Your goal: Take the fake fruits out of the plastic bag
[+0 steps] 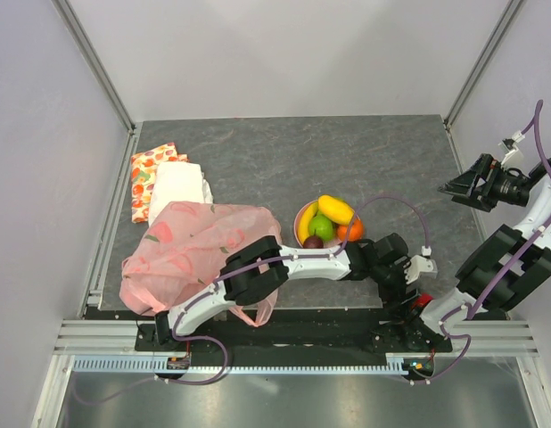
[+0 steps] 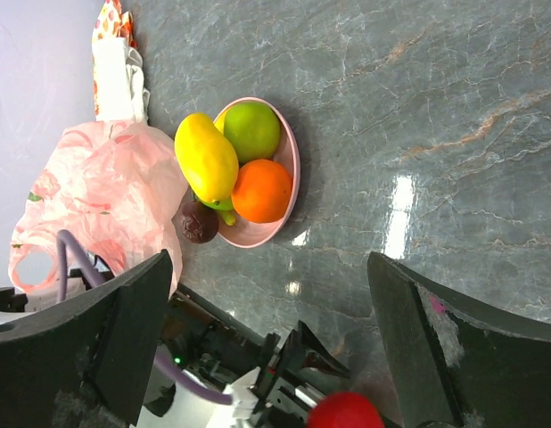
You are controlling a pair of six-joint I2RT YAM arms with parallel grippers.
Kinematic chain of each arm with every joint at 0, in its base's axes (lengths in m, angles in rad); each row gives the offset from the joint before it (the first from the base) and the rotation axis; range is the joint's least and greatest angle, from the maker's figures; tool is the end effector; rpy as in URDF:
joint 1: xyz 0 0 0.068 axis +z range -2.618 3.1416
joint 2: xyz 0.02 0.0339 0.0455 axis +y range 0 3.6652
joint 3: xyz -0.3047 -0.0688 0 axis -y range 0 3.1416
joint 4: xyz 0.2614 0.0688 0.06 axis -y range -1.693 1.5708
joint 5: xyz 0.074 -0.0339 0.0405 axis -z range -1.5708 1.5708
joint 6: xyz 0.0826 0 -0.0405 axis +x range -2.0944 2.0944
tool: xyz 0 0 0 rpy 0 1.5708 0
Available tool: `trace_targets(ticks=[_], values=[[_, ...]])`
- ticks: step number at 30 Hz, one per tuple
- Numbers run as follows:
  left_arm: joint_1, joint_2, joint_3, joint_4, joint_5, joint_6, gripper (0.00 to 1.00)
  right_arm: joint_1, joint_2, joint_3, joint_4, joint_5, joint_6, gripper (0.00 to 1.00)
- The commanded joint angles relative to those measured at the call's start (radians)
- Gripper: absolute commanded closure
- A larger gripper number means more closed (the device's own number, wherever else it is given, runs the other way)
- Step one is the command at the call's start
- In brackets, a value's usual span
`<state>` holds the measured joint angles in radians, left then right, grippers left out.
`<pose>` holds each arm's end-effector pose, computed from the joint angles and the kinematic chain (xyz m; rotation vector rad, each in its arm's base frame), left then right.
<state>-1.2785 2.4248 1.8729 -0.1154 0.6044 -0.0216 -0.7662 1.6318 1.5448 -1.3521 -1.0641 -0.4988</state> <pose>0.1323 -0.6027 0.1399 1.7336 1.7574 -1.3225 0.2801 -0.1693 0.3416 0.2117 2.2244 0.9731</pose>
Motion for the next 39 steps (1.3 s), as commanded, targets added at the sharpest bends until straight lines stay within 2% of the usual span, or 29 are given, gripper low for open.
trace_targets(ticks=[1,2,4,5,7,8,10,11,12,13,14,15,17,18,20,22,25,35,39], values=[[-0.005,0.029,0.057,0.079,-0.063,-0.086,0.26,-0.004,-0.015,-0.002,-0.047,-0.008,-0.027,0.02],[-0.004,0.025,0.058,0.079,-0.06,-0.092,0.34,-0.004,-0.015,-0.003,-0.047,-0.007,-0.029,0.02],[0.004,-0.004,0.051,0.08,-0.055,-0.098,0.43,-0.004,-0.013,0.0,-0.047,-0.007,-0.024,0.02],[0.008,-0.016,0.045,0.08,-0.048,-0.098,0.5,-0.002,-0.012,0.003,-0.047,-0.011,-0.024,0.02],[0.028,-0.05,0.013,0.092,-0.046,-0.103,0.55,-0.004,-0.006,0.014,-0.045,-0.017,-0.02,0.02],[0.036,-0.082,0.002,0.101,-0.043,-0.101,0.67,-0.004,-0.004,0.017,-0.042,-0.019,-0.017,0.02],[0.059,-0.118,-0.023,0.103,-0.041,-0.1,0.79,-0.004,-0.003,0.024,-0.039,-0.02,-0.009,0.02],[0.068,-0.144,-0.029,0.103,-0.041,-0.101,0.89,-0.004,-0.003,0.029,-0.038,-0.017,-0.012,0.02],[0.074,-0.156,-0.038,0.094,-0.037,-0.101,0.9,-0.004,-0.004,0.046,-0.042,0.016,-0.018,0.02],[0.091,-0.168,-0.043,0.088,-0.032,-0.104,0.89,-0.004,-0.006,0.058,-0.062,0.053,-0.038,0.02],[0.099,-0.199,-0.047,0.079,-0.025,-0.113,0.82,-0.004,-0.013,0.072,-0.061,0.122,-0.076,0.02],[0.108,-0.214,-0.055,0.056,-0.02,-0.136,0.73,-0.004,-0.018,0.078,-0.052,0.289,-0.075,0.02],[0.136,-0.259,-0.07,0.045,0.01,-0.161,0.52,-0.004,-0.021,0.063,-0.038,0.48,-0.082,0.02],[0.143,-0.304,-0.08,0.039,0.021,-0.169,0.49,-0.004,-0.013,0.023,-0.057,0.624,-0.142,0.02],[0.165,-0.342,-0.08,0.002,0.049,-0.161,0.42,-0.002,0.014,-0.037,-0.111,0.758,-0.181,0.02],[0.182,-0.395,-0.077,-0.045,0.054,-0.129,0.4,-0.001,0.022,-0.133,-0.111,0.957,-0.248,0.02],[0.206,-0.46,-0.099,-0.078,0.047,-0.115,0.37,0.001,0.013,-0.221,-0.111,1.105,-0.361,0.02],[0.238,-0.595,-0.202,-0.125,0.038,-0.075,0.35,0.013,-0.082,-0.408,-0.108,1.26,-0.494,0.02],[0.24,-0.625,-0.227,-0.138,0.031,-0.055,0.35,0.025,-0.082,-0.488,-0.102,1.325,-0.478,0.02]])
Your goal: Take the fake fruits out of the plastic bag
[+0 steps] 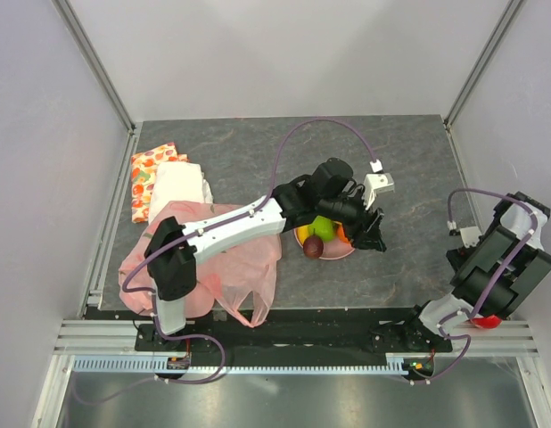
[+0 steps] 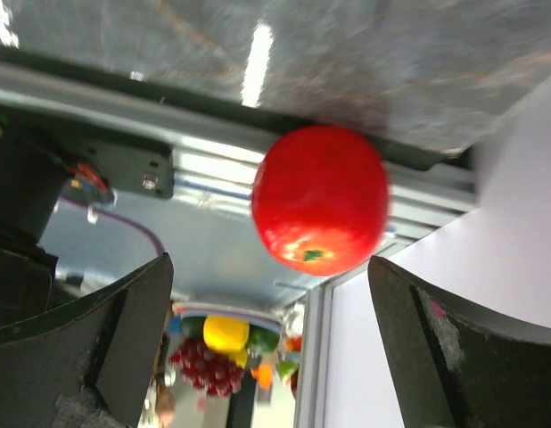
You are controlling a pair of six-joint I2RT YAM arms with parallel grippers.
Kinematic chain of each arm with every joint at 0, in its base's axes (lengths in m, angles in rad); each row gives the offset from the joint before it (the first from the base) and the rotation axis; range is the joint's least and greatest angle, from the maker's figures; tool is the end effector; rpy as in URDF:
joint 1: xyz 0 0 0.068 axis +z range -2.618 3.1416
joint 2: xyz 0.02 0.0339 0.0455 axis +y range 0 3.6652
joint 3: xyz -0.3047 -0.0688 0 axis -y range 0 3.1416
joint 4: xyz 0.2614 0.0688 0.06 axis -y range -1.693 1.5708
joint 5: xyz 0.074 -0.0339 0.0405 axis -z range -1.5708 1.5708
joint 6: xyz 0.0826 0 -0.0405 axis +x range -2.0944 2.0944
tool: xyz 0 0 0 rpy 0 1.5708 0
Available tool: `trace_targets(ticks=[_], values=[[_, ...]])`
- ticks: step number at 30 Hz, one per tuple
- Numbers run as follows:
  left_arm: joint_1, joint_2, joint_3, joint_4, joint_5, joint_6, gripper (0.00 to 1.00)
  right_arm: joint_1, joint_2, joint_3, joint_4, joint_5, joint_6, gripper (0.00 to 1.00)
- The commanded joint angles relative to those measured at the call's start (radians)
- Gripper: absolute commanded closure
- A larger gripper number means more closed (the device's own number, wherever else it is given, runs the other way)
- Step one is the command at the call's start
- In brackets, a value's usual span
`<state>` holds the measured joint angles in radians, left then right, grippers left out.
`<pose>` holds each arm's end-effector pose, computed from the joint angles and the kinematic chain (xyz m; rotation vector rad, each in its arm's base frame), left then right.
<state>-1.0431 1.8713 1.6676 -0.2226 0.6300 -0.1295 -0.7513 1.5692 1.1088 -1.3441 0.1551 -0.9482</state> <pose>0.2130 -0.4621 0.3522 1.3458 1.7209 -1.3423 0.1698 -0.1761 0.2044 0.3081 -2.8532 -0.1058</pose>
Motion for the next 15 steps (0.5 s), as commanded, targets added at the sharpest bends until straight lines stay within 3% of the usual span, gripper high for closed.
trace_targets(ticks=[1,15], values=[[0.006,-0.08,-0.026,-0.032,0.002,0.056,0.35,0.013,-0.023,-0.059,-0.092,0.116,-0.024,0.02],[0.04,-0.17,-0.077,-0.067,-0.019,0.096,0.35,0.044,-0.034,-0.256,0.237,0.305,-0.06,0.02]])
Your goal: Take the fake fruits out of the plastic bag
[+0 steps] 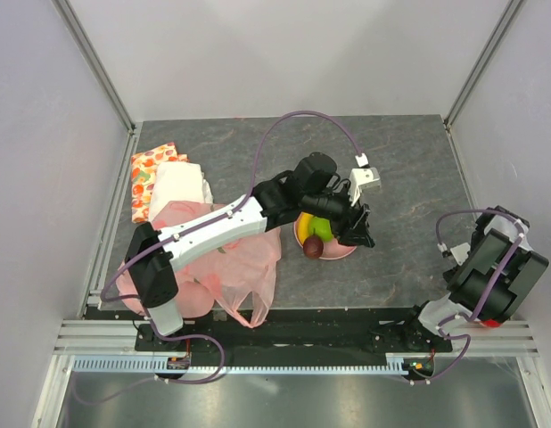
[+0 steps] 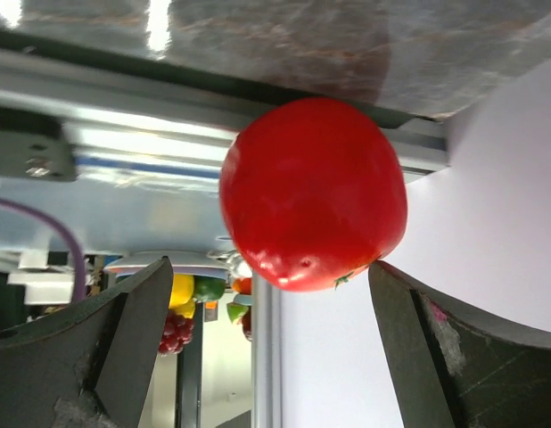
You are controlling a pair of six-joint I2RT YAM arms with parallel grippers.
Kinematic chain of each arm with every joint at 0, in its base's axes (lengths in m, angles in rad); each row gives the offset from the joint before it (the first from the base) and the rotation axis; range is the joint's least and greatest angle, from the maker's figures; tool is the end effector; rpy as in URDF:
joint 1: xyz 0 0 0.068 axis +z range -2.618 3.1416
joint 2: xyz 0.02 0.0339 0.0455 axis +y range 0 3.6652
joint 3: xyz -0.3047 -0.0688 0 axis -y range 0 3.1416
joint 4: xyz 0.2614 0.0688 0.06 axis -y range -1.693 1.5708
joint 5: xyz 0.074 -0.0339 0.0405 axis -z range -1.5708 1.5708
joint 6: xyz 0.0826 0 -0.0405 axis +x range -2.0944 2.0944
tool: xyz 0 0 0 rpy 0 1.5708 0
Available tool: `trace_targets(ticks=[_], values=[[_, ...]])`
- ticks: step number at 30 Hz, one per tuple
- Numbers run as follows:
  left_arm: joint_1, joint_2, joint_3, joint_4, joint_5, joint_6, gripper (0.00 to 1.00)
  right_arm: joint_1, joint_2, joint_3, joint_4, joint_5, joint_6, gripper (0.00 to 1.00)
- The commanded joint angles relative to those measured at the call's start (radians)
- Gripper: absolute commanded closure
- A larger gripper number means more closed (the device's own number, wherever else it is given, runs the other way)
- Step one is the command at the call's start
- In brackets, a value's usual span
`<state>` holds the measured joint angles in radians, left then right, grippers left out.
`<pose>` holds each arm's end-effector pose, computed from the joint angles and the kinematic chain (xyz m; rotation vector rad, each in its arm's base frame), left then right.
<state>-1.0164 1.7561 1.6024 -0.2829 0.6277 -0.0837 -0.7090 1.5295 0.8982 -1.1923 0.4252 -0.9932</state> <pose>0.2069 -0.4262 0.3727 1.3511 1.7047 -1.2986 0.1422 -0.1668 0.1676 0.4482 -2.6187 0.1241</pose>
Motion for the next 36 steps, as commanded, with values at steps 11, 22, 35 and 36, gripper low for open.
trace_targets(ticks=[11,22,35,36], values=[[0.036,-0.069,-0.004,-0.013,-0.023,0.058,0.35,0.032,0.0,-0.12,0.249,0.141,-0.08,0.09],[0.088,-0.096,0.033,-0.077,-0.007,0.079,0.35,0.244,-0.242,0.059,0.117,-0.075,-0.137,0.54],[0.478,-0.217,0.065,-0.19,-0.092,0.094,0.36,1.188,-0.396,0.279,0.144,-0.543,0.168,0.51],[0.492,-0.224,0.059,-0.182,-0.103,0.096,0.36,1.232,-0.417,0.26,0.166,-0.536,0.163,0.5]])
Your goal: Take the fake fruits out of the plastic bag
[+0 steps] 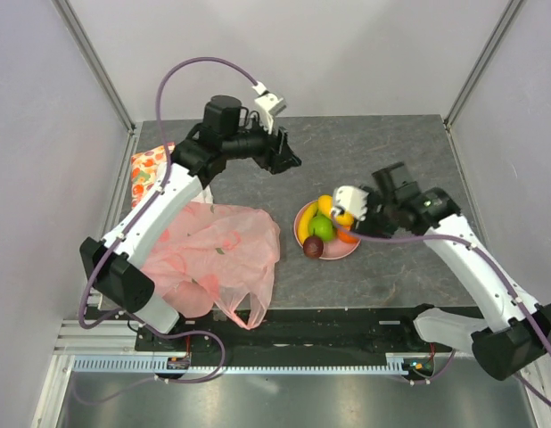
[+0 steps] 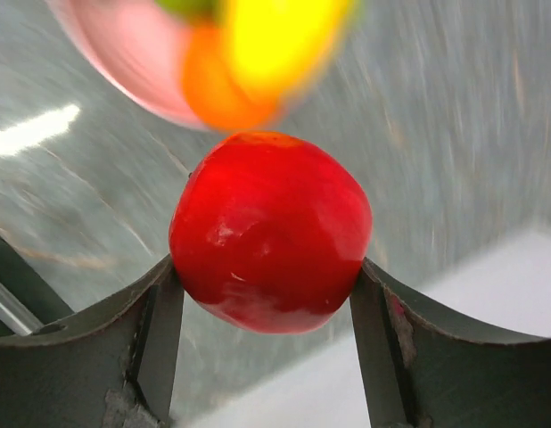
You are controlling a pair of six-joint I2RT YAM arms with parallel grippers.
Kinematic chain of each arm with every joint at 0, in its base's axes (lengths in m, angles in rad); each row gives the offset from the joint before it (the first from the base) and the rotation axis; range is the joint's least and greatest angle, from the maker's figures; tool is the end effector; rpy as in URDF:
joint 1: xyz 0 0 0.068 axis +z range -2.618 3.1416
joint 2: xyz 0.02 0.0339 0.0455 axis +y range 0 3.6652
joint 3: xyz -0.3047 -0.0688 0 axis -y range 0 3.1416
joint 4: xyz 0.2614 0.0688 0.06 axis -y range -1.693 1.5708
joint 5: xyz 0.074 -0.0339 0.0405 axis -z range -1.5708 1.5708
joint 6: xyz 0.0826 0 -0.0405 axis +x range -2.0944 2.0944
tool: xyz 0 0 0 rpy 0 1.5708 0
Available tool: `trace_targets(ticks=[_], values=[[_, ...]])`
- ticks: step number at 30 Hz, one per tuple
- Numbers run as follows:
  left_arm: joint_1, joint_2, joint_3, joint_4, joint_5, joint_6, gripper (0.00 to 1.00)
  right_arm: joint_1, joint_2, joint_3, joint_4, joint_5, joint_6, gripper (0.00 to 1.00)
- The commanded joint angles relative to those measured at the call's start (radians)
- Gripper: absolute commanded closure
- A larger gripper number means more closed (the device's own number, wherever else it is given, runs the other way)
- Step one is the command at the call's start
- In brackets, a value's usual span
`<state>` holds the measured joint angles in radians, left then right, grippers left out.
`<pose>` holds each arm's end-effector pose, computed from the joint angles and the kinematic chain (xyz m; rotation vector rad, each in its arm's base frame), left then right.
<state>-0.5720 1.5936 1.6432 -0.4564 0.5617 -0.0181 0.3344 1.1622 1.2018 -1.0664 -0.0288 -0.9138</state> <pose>0.3270 -0.2628 0.4341 0.9099 1.8158 -0.9325 0.2248 0.0806 0.3295 -1.5319 2.1094 -0.1717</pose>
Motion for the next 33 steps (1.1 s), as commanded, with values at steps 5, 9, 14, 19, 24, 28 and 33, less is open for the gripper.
trace_targets(ticks=[5,9,14,19,24,28,33], values=[[0.124,-0.092,0.001,-0.002,-0.059,0.05,0.36,0.411,-0.114,-0.212,0.211,-0.008,0.032,0.5],[0.159,-0.116,-0.014,-0.001,-0.065,0.069,0.36,0.477,-0.115,-0.297,0.298,0.012,-0.043,0.48],[0.187,-0.15,-0.052,-0.001,-0.06,0.075,0.35,0.492,-0.07,-0.337,0.379,0.023,-0.094,0.47],[0.21,-0.182,-0.089,-0.001,-0.048,0.075,0.35,0.494,-0.044,-0.387,0.43,0.05,-0.143,0.47],[0.238,-0.199,-0.106,0.002,-0.033,0.067,0.35,0.494,-0.036,-0.421,0.434,0.067,-0.189,0.47],[0.248,-0.201,-0.103,0.007,-0.023,0.06,0.35,0.494,-0.038,-0.442,0.445,0.081,-0.203,0.46],[0.251,-0.195,-0.103,0.013,-0.005,0.049,0.35,0.494,-0.018,-0.458,0.49,0.115,-0.194,0.42]])
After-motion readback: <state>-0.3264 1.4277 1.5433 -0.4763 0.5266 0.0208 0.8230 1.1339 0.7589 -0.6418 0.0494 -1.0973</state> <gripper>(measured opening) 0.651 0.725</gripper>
